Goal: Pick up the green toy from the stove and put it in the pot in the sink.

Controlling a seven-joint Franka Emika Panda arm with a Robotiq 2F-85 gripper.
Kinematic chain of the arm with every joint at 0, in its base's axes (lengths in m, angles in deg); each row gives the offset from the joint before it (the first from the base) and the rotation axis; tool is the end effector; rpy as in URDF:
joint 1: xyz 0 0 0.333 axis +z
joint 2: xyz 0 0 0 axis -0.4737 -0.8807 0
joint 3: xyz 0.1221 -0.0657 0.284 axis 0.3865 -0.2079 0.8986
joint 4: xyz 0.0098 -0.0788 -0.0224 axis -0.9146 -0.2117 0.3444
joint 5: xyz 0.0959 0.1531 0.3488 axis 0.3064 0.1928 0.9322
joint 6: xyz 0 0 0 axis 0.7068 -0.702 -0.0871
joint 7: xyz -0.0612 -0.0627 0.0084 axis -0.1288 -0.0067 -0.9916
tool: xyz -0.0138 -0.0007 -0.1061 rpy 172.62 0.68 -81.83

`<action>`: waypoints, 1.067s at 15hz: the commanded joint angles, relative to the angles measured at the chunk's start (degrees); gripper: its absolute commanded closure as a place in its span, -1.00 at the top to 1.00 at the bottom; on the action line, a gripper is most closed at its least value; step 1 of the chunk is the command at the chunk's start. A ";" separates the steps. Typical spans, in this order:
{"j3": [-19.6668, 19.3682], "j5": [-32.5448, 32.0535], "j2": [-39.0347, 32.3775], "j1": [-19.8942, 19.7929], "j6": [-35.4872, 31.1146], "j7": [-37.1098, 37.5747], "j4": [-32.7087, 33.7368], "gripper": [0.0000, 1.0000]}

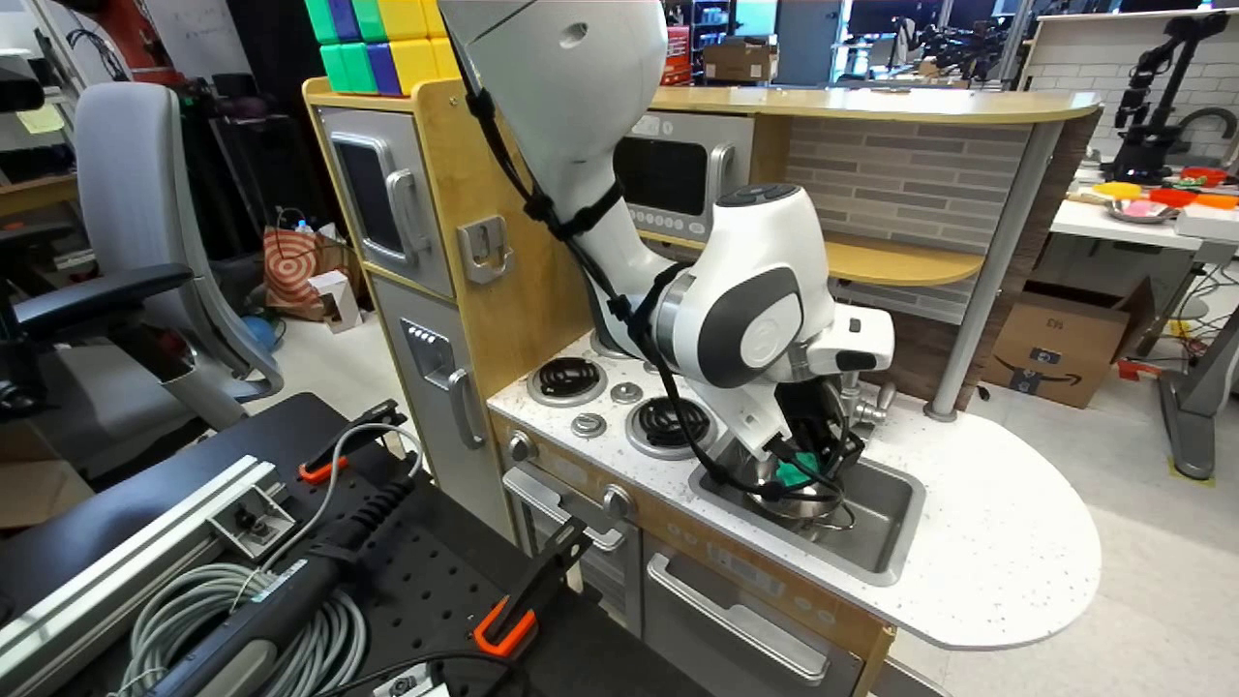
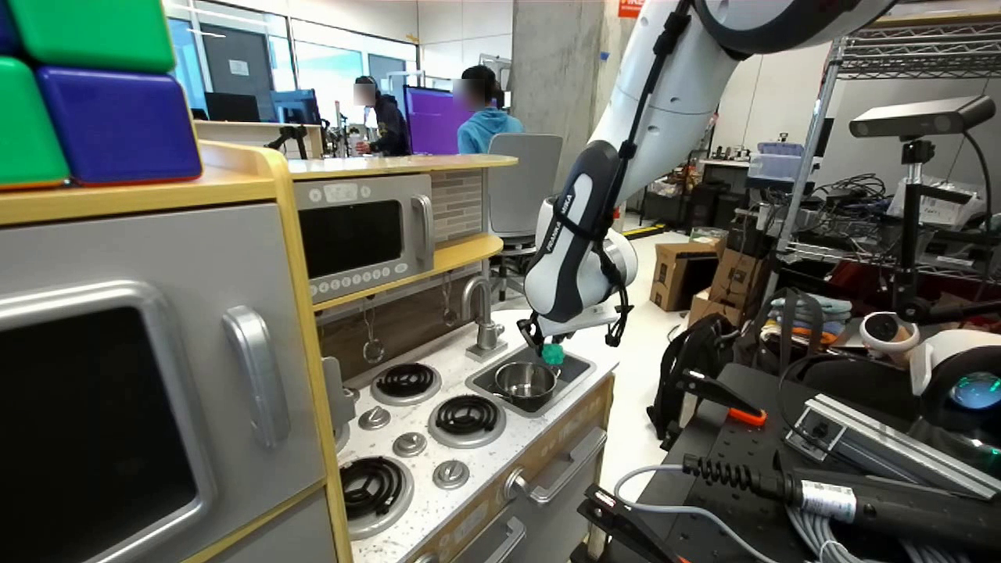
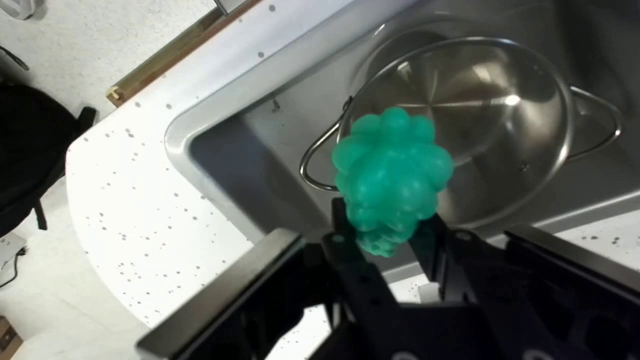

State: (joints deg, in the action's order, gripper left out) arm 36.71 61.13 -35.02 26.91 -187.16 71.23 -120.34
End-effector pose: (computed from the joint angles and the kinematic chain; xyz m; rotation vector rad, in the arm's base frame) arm 0.6356 -0.1739 0.0264 2.8335 -0.7161 0.4207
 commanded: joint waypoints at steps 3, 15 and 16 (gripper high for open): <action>-8.47 2.10 -7.17 8.96 3.57 8.13 9.40 -0.84; -20.65 -8.88 -21.50 17.80 26.94 28.01 29.01 -0.84; -20.40 -10.52 -22.21 17.52 28.25 28.73 30.51 -0.84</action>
State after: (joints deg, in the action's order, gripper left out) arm 18.38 54.16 -52.57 44.00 -163.98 96.21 -97.04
